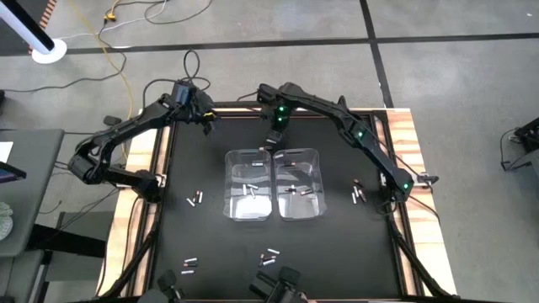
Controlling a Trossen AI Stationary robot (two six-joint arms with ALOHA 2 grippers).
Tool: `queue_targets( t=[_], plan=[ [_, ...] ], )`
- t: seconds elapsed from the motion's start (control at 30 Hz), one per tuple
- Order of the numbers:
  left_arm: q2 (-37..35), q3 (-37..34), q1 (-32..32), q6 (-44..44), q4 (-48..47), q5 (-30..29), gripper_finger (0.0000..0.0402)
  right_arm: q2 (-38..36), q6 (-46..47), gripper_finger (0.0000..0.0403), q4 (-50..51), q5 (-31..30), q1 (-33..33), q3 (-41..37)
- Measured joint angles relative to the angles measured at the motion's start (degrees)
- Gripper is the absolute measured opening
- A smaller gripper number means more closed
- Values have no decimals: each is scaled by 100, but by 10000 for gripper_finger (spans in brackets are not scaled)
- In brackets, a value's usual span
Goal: Sort batteries
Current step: Put the white battery into the left transparent bin
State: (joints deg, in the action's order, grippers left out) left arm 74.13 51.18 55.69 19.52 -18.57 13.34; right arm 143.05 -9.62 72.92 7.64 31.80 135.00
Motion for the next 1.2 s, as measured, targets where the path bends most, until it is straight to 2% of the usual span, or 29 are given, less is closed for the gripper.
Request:
queue_targets(
  t=[0.37, 0.63, 0.73, 1.03, 1.2],
  plan=[
    [2, 0, 0, -41, 3, 0, 94, 0, -374, 61, -384, 1, -333, -65],
    [2, 0, 1, -78, 4, 0, 94, 0, -283, 66, -452, 0, -331, -63],
    [0, 0, 0, -89, 4, 0, 94, 0, -242, 86, -453, 0, -342, -63],
    [2, 0, 0, -75, 4, 0, 94, 29, -270, 193, -516, 0, -335, -63],
    [0, 0, 0, -71, 4, 0, 94, 74, -489, 218, -734, -8, -367, -235]
  ],
)
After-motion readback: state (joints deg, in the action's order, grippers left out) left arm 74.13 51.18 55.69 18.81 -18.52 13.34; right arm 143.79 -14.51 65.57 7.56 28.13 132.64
